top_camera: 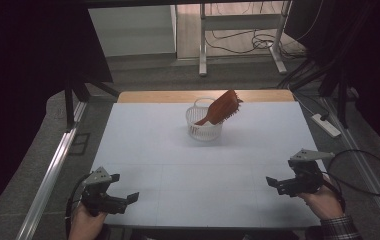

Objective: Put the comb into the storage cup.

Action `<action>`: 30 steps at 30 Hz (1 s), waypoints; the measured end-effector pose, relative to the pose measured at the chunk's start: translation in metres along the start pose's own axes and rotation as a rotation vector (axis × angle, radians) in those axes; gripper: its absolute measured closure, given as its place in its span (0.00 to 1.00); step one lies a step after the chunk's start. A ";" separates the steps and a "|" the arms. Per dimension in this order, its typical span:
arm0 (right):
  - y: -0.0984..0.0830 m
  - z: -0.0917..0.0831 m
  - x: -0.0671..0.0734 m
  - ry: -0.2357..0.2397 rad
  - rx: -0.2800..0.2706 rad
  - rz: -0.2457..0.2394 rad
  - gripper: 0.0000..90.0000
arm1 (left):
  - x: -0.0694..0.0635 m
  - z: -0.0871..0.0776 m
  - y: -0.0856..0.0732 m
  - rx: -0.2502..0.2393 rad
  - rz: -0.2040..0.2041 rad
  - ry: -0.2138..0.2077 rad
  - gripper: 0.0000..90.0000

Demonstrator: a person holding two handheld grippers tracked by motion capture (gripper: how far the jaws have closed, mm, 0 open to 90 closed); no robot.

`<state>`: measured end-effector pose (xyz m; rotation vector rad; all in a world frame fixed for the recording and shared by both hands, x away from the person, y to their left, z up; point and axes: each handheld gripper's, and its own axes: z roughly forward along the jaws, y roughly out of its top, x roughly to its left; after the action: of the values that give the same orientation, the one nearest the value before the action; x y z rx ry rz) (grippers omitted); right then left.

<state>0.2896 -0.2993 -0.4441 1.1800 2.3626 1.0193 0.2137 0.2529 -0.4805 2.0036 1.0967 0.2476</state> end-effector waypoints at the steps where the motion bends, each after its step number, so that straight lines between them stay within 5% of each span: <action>1: 0.000 0.000 0.000 0.000 0.000 0.000 0.00 | 0.000 0.000 0.000 0.000 0.000 0.000 0.00; 30: -0.018 -0.016 -0.007 -0.066 0.012 0.036 0.00 | 0.000 0.000 0.000 0.002 0.001 0.002 0.00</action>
<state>0.2745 -0.3193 -0.4464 1.2454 2.3085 0.9637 0.2139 0.2526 -0.4806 2.0060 1.0979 0.2496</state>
